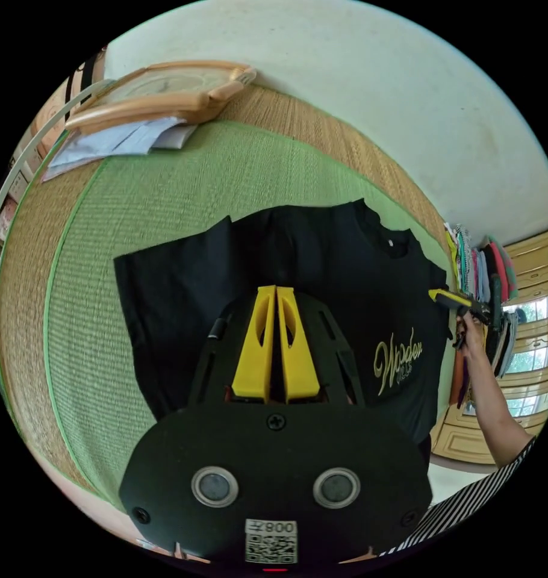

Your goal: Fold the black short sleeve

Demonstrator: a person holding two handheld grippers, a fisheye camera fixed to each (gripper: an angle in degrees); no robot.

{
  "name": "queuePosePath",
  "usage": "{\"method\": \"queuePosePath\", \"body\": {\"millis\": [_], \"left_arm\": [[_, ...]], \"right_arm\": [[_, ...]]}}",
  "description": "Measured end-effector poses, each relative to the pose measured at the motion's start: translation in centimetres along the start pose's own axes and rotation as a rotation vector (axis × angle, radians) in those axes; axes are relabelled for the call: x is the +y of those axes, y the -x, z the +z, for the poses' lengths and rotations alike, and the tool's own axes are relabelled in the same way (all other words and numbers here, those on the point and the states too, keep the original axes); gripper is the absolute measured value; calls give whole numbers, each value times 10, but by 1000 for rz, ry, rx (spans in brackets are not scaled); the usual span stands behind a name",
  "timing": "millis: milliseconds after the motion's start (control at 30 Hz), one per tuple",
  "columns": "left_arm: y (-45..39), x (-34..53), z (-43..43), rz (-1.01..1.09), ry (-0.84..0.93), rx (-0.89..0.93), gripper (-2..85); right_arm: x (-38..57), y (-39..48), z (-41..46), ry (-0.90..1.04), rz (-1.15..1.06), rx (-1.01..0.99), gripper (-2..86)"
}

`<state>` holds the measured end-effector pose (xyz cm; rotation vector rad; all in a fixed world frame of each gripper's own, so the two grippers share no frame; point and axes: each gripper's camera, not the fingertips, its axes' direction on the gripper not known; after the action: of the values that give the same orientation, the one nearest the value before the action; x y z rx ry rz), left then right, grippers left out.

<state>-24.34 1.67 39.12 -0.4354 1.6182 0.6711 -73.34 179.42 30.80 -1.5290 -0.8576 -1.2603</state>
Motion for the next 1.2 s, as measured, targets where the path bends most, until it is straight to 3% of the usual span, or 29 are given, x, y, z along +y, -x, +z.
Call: {"method": "queuePosePath", "body": {"millis": [133,467,633,800,1000,1200], "left_arm": [[0,-16,10,12,-22,-5,2],[-8,-46,21,88,-48,-47,12],[12,9,6,113,-42,139,48],[42,104,2,25,121,207,87],[50,173,8,-110,190,241,91],[35,184,24,-90,191,183,58]], "right_arm": [[5,7,7,-80,-12,48,0],[5,-32,12,-136,137,-67,2],[89,-34,-7,-218,135,-191,6],[234,-40,-9,-137,251,-414,36],[365,-27,-10,-19,413,-395,66],[395,-5,8,61,412,-266,65]]}}
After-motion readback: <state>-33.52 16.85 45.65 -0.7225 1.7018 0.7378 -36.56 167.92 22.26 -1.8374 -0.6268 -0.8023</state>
